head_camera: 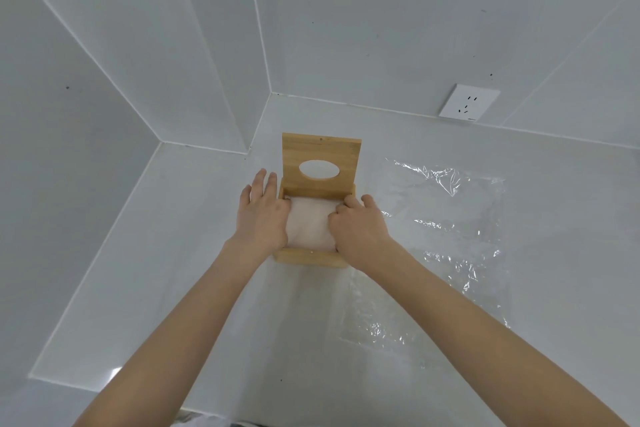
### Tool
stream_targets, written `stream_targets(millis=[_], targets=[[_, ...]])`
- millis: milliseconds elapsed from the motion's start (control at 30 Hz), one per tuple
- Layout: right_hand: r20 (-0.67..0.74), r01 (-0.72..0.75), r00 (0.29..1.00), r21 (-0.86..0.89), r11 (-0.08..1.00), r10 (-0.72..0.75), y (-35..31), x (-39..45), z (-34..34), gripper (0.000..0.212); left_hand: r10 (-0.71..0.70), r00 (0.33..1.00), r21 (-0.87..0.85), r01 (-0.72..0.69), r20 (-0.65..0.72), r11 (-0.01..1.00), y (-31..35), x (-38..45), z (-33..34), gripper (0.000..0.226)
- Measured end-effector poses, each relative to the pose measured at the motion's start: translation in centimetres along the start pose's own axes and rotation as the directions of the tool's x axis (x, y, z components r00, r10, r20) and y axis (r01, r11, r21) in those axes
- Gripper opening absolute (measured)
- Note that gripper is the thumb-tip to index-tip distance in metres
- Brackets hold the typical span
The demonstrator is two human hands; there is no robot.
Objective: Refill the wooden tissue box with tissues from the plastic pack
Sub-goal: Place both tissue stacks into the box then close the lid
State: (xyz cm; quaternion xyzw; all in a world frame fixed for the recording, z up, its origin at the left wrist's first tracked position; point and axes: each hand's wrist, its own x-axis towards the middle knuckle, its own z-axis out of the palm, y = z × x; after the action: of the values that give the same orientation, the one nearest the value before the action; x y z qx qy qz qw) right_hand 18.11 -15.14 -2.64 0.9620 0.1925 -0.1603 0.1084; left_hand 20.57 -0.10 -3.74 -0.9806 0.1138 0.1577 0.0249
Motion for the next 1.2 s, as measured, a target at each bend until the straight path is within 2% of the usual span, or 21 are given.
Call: stream_targets(millis=[167, 333, 400, 433, 500, 533, 600, 667, 700, 733, 800, 867, 1000, 1100, 1200], targets=[[0.041, 0.01, 0.999, -0.029, 1.0, -0.008, -0.3, 0.1, -0.5, 0.033, -0.02, 0.999, -0.036, 0.021, 0.037, 0.999, 0.0, 0.1, 0.0, 0.053], [0.049, 0.001, 0.999, 0.0, 1.0, -0.001, -0.2, 0.1, -0.3, 0.033, -0.027, 1.0, -0.03, 0.027, 0.003, 0.999, 0.3, -0.3, 0.4, 0.058], [0.017, 0.029, 0.999, 0.078, 0.996, -0.031, 0.2, 0.0, -0.2, 0.032, -0.032, 0.999, -0.057, 0.034, 0.031, 0.998, 0.3, -0.4, 0.2, 0.06], [0.001, 0.036, 0.999, 0.188, 0.981, -0.036, 0.7, -0.2, -0.3, 0.033, -0.041, 0.998, -0.096, 0.046, 0.05, 0.994, 0.2, -0.4, -0.2, 0.059], [-0.053, -0.008, 0.998, 0.51, 0.86, 0.04, 1.9, -0.8, -1.0, 0.03, -0.08, 0.997, -0.24, 0.081, 0.013, 0.967, -0.1, -0.4, -1.7, 0.046], [-0.115, -0.027, 0.985, 0.634, 0.773, 0.129, 2.5, -1.2, -1.6, 0.026, -0.123, 0.99, -0.337, 0.095, -0.063, 0.937, -0.4, -0.3, -2.7, 0.035], [-0.274, -0.014, 0.892, 0.778, 0.629, 0.358, 3.5, -1.5, -2.7, 0.021, -0.247, 0.945, -0.516, 0.104, -0.216, 0.85, -0.8, 0.0, -4.7, 0.023], [-0.36, 0.048, 0.772, 0.855, 0.517, 0.524, 4.2, -1.1, -3.5, 0.023, -0.31, 0.893, -0.615, 0.048, -0.326, 0.787, -0.9, 0.5, -6.3, 0.03], [-0.37, 0.074, 0.744, 0.873, 0.481, 0.557, 4.4, -0.7, -3.8, 0.026, -0.306, 0.878, -0.639, 0.0, -0.368, 0.769, -0.8, 0.8, -6.9, 0.037], [-0.365, 0.084, 0.746, 0.881, 0.465, 0.557, 4.6, -0.3, -4.1, 0.029, -0.286, 0.873, -0.652, -0.046, -0.394, 0.757, -0.7, 1.2, -7.3, 0.044], [-0.32, 0.079, 0.807, 0.891, 0.446, 0.497, 4.8, 0.4, -4.3, 0.035, -0.209, 0.9, -0.659, -0.107, -0.382, 0.744, -0.4, 2.1, -7.8, 0.052], [-0.285, 0.074, 0.855, 0.894, 0.441, 0.434, 5.0, 0.8, -4.2, 0.036, -0.117, 0.934, -0.653, -0.143, -0.338, 0.744, -0.1, 2.7, -7.7, 0.044], [-0.294, 0.071, 0.853, 0.884, 0.462, 0.432, 5.5, 0.9, -4.1, 0.03, -0.093, 0.916, -0.657, -0.206, -0.39, 0.725, 0.0, 2.6, -7.3, 0.021], [-0.327, 0.083, 0.851, 0.856, 0.51, 0.412, 5.9, 0.4, -4.1, 0.026, -0.087, 0.904, -0.66, -0.237, -0.419, 0.713, -0.3, 1.8, -7.3, 0.019], [-0.339, 0.092, 0.862, 0.837, 0.54, 0.378, 5.9, -0.5, -4.3, 0.023, -0.024, 0.894, -0.61, -0.286, -0.448, 0.739, -0.6, 0.6, -7.3, 0.019]])
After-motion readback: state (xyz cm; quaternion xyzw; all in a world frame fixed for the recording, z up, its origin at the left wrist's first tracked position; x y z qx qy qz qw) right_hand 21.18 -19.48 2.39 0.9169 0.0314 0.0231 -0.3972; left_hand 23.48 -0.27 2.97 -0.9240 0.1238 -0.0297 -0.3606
